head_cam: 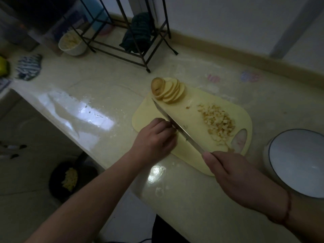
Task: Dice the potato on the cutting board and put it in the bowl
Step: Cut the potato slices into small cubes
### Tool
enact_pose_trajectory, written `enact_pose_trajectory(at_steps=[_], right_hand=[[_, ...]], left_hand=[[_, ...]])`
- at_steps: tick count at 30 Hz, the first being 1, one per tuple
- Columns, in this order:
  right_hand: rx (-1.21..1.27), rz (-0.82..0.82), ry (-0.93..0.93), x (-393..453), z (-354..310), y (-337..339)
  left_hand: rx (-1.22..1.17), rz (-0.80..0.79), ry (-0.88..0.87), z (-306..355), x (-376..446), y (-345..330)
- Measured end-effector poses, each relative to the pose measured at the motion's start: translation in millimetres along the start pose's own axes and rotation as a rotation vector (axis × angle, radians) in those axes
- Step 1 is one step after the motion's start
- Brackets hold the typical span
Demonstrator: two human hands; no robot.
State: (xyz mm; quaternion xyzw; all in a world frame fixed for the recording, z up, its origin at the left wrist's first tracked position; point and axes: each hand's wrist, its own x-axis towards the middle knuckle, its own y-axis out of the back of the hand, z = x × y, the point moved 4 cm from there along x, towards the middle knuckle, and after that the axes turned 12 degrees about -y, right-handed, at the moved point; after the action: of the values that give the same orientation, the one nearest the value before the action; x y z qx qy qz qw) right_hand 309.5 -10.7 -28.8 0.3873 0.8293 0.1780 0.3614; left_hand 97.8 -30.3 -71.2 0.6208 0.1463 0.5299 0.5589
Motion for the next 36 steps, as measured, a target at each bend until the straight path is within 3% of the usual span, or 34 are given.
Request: enact_pose_trajectory(at_steps=[14,36], right_hand=[[-0.064,-0.066,-0.057,-3.1,0.4,-1.5],[-0.025,-0.025,0.026,6.9,-3.1,2.2]], left_hand=[[-0.034,0.019,0.023,-3.9,-2.4,-5.1],[0.031,0.022,-0.081,-5.8,0.9,4.3]])
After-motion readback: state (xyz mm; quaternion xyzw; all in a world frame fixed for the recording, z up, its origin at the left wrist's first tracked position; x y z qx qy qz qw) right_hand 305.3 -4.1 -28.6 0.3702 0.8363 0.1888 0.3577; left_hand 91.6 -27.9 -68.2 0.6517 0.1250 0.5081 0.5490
